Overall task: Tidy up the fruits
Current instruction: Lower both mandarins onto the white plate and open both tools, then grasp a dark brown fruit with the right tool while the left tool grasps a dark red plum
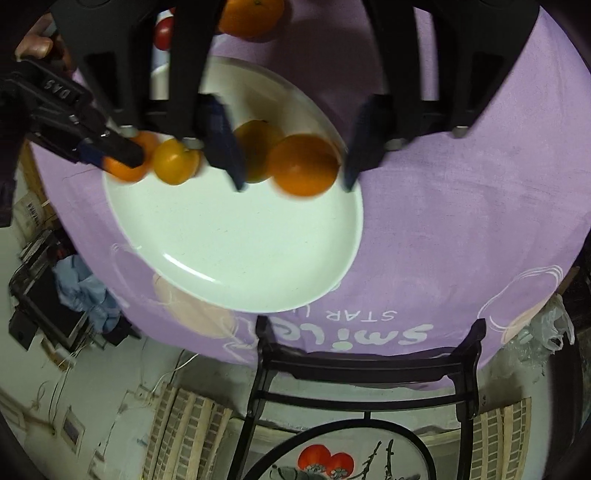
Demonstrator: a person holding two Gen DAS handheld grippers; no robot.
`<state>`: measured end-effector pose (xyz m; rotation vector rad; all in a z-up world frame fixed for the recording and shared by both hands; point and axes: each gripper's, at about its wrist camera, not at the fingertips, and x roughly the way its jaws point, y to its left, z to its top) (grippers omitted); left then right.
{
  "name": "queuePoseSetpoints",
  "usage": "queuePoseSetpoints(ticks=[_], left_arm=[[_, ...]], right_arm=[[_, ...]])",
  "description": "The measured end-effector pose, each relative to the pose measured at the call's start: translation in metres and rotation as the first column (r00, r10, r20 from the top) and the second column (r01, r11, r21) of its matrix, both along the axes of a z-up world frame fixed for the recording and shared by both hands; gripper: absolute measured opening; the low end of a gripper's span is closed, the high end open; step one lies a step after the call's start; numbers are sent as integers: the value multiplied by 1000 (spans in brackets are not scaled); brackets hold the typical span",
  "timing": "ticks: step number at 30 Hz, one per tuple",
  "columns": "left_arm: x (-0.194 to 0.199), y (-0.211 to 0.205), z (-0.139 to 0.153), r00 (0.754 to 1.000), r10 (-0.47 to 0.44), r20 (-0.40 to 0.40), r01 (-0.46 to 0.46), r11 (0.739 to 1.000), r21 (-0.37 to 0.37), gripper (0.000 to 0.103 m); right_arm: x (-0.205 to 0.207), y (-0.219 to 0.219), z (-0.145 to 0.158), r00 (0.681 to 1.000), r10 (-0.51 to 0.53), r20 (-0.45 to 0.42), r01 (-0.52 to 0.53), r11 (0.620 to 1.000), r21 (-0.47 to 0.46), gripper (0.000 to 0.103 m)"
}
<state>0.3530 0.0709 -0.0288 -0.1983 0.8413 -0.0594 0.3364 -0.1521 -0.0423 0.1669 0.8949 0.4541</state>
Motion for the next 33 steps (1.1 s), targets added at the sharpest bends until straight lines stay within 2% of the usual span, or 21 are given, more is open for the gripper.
queuePoseSetpoints(ticks=[1,4,7,11,14,17,20,22,26,28,33], left_arm=[[-5,1,4,999,24,23,-24,1000,6,91],[-19,3,17,998,37,59,-38,999,21,91],[-45,6,24,997,30,73,-30,1000,-3,93],[-79,9,25,993,21,113,-25,999,35,98],[-100,16,13,995,48,85,-52,998,41,99],[-111,26,1,997,63,34,-63,998,-1,99],[-118,32,-2,998,63,24,-63,998,-12,99],[-121,31,-1,997,62,35,-63,998,0,99],[-124,28,5,997,57,57,-59,998,30,99],[-124,27,5,998,44,54,-46,999,26,99],[-127,22,7,998,26,59,-28,999,43,99]], right_arm=[[-2,0,2,1000,0,12,0,1000,1,48],[-15,-8,18,998,-10,65,9,1000,15,60],[-33,-17,35,992,3,128,-2,1000,-7,60],[-63,-31,37,985,19,172,-6,997,-79,63],[-77,-38,16,992,36,121,-19,990,-139,63],[-82,-39,-2,998,55,33,-49,988,-147,63],[-86,-38,-10,997,77,-23,-79,990,-118,63],[-89,-34,-10,993,109,-34,-112,989,-94,63],[-97,-26,-8,994,112,-11,-112,979,-170,63],[-97,-27,-11,994,110,-26,-113,977,-179,62],[-97,-25,-18,992,110,-56,-119,972,-202,54]])
